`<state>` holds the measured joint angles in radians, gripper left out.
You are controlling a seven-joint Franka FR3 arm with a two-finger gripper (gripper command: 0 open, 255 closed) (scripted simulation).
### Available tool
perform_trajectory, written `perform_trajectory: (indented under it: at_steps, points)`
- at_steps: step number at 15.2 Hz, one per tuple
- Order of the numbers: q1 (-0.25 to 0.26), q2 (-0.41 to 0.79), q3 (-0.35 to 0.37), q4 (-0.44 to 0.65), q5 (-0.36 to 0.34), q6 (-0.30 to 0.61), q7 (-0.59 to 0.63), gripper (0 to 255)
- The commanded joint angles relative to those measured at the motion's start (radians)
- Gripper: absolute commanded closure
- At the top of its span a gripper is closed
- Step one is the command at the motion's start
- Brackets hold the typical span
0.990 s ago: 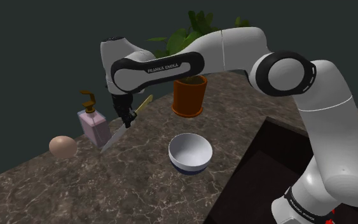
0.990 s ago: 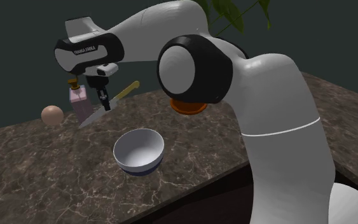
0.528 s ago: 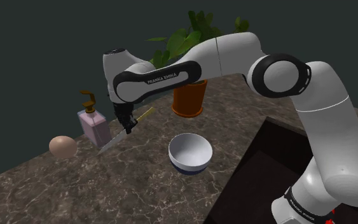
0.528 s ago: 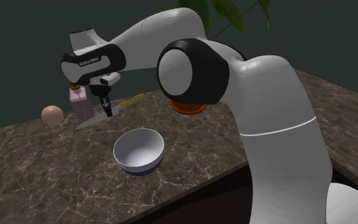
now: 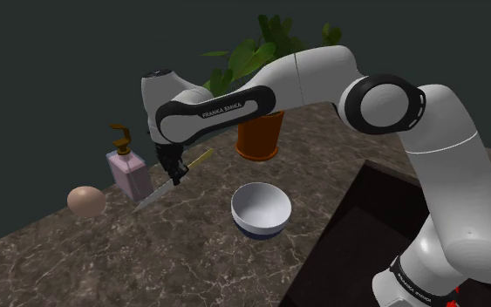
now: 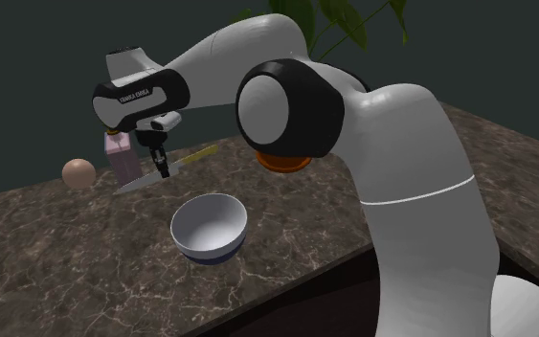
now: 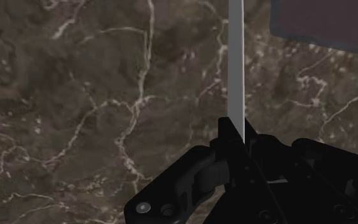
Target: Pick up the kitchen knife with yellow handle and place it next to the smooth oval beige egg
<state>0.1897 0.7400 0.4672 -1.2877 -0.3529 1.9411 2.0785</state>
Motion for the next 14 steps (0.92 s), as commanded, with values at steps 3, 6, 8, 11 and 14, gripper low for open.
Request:
perform_trajectory:
  at_steps: [3,6,8,11,14]
  points:
    - [0.0,0.0,0.0,0.0,0.0,0.0,0.0,0]
    - [0.0,0.0,0.0,0.0,0.0,0.0,0.0,0]
    - [0.003,-0.019,0.007,0.037,0.01,-0.054,-0.008,0]
    - [0.008,-0.032,0.011,0.077,0.017,-0.105,-0.014,0]
    - [0.008,-0.032,0.011,0.077,0.017,-0.105,-0.014,0]
